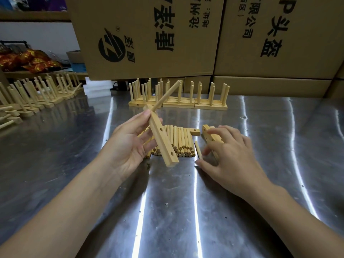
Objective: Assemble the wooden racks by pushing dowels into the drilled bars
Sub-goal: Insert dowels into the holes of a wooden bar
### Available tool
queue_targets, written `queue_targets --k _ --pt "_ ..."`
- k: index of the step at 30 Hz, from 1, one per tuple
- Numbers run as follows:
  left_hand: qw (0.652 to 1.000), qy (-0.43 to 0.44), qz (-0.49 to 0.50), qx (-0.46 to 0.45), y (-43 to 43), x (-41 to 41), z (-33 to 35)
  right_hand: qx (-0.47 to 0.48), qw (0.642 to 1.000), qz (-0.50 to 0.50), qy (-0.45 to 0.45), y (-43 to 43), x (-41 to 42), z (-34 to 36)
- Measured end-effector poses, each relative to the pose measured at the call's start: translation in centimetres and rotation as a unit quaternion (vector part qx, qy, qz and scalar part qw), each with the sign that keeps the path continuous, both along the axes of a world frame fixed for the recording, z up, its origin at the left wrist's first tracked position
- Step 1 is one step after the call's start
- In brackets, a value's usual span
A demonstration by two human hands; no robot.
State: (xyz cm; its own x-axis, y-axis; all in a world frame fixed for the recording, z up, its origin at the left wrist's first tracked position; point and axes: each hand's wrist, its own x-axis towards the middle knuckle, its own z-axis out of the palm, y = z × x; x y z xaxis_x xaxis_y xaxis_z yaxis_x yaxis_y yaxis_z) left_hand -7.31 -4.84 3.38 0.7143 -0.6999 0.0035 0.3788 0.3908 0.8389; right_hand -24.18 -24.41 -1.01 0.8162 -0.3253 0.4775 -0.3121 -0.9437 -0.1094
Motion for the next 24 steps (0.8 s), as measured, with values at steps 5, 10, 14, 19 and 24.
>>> queue_targets --k 5,10,14,19,24 --pt "1.000 0.002 0.004 0.001 -0.1 0.0 0.1 0.018 0.999 -0.033 0.028 0.5 -0.2 0.5" --pt "1.000 0.008 0.012 0.007 -0.2 0.0 0.0 0.063 0.993 -0.043 -0.093 0.1 -1.0 2.2" --pt "0.999 0.016 0.027 0.006 -0.4 -0.1 -0.3 0.319 0.914 0.073 -0.238 -0.5 -1.4 3.3" --pt "1.000 0.007 0.028 0.005 -0.5 0.0 -0.5 0.419 0.843 0.190 -0.278 -0.3 -1.4 3.9" --pt "1.000 -0.014 0.024 0.007 -0.6 0.0 -0.6 0.402 0.848 0.209 -0.274 -0.1 -1.4 3.8"
